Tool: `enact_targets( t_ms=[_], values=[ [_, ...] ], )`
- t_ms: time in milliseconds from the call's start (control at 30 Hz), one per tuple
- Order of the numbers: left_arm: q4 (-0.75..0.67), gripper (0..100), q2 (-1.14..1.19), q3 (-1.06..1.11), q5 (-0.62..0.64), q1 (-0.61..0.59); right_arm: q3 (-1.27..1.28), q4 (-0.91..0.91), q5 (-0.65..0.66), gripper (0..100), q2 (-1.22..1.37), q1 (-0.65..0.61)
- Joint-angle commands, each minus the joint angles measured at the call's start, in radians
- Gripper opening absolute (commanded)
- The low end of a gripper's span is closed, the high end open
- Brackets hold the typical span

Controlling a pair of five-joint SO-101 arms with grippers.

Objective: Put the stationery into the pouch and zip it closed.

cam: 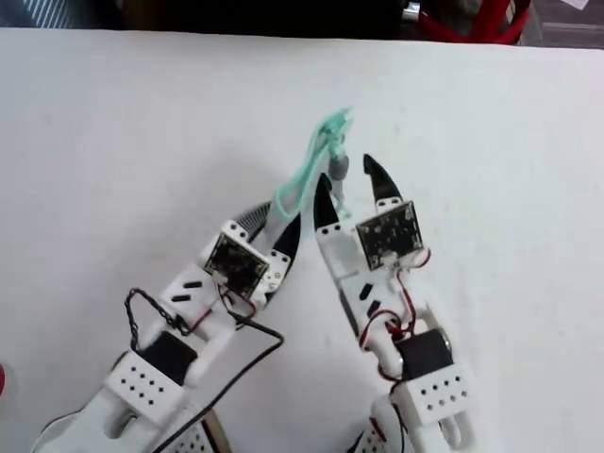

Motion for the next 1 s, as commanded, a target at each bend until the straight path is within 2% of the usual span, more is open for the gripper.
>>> enact_targets(
  t_ms=[0, 333, 533, 733, 967],
  values=[
    [0.0, 2, -0.025, -0.011, 0.009, 0.03, -0.078, -0.048, 0.0, 16.3, 0.079, 0.001],
    [0.0, 2, -0.025, -0.011, -0.026, 0.031, -0.189, -0.051, 0.0, 15.6, 0.194, 0.005],
    [0.0, 2, -0.025, -0.011, -0.029, 0.031, -0.183, -0.044, 0.0, 4.3, 0.165, 0.005],
    [-0.003, 2, -0.025, -0.011, -0.031, 0.031, -0.129, -0.036, 0.002, 1.7, 0.041, 0.005],
    [-0.008, 2, 0.001, -0.015, -0.031, 0.027, -0.27, 0.249, 0.049, 1.7, -0.145, -0.013]
  ],
)
